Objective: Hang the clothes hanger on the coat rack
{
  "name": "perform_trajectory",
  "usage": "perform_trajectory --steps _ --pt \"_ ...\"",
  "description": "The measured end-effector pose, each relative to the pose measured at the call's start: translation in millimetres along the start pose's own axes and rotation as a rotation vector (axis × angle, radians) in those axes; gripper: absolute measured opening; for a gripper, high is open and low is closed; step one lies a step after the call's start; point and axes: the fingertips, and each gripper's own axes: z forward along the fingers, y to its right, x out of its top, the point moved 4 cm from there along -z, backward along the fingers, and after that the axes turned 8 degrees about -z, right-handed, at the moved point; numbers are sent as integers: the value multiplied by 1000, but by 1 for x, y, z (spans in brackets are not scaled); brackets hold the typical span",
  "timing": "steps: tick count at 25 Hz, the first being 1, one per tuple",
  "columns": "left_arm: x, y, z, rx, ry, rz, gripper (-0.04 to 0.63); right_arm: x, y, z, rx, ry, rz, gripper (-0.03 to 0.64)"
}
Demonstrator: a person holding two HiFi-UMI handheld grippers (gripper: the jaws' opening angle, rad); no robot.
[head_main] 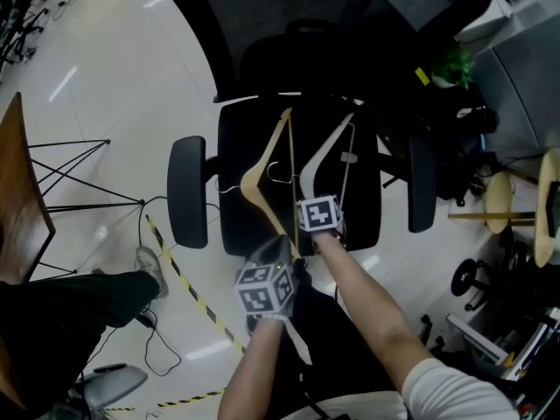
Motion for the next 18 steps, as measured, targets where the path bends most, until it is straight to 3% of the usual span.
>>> perform_trajectory --steps 6,11,18 --pt "5 9 -19 -17 -3 30 -2 -8 -8 -34 29 35 61 149" --pt "7 21 -47 -31 -7 75 -2 -2 -24 -87 133 127 209 148" --pt "23 43 -99 -62 19 119 -2 24 -48 -184 198 290 271 147"
